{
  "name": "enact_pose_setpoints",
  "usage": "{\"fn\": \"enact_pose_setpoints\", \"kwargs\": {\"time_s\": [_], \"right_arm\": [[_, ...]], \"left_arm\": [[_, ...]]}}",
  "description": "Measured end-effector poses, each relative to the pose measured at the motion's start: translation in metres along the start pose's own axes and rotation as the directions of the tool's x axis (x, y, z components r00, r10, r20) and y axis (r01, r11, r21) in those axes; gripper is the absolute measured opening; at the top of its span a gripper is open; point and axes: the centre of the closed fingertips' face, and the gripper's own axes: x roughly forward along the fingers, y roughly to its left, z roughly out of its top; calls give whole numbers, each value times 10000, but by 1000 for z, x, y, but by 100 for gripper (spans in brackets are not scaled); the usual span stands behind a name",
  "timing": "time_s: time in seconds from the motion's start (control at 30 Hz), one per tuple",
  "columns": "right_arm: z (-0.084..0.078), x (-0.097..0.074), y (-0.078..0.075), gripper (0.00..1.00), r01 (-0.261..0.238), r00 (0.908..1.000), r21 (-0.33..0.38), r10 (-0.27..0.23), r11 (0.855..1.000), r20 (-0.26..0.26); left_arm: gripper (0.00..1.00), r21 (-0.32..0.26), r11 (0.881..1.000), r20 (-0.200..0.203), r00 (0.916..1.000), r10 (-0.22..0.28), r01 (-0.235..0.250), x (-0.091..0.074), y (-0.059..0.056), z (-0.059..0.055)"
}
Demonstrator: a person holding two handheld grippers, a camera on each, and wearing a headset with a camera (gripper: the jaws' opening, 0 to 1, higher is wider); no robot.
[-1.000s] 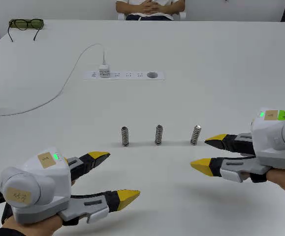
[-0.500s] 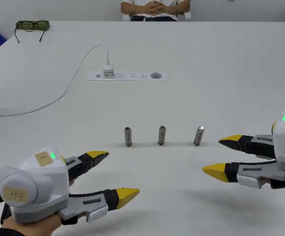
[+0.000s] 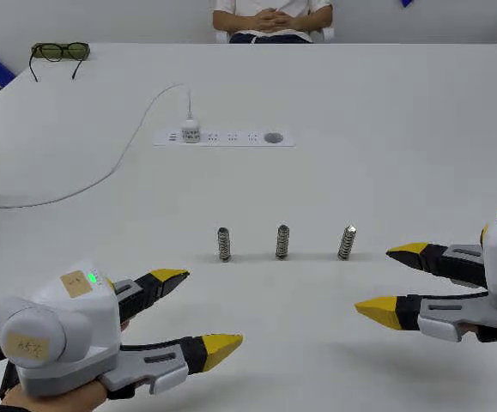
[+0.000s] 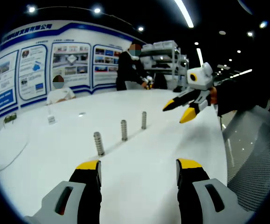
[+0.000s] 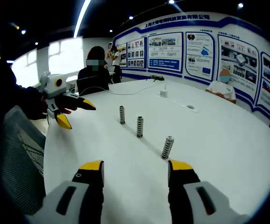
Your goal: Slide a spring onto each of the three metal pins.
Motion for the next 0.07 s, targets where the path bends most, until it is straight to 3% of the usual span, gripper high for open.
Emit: {"fn": "enact_pose_setpoints", "kwargs": {"time_s": [0.07], "right_arm": [[-1, 0, 1, 57, -34, 10000, -10, 34, 10000, -10]], "left_arm": [[66, -9, 10000, 0, 10000, 1, -1, 0, 0, 0]]}}
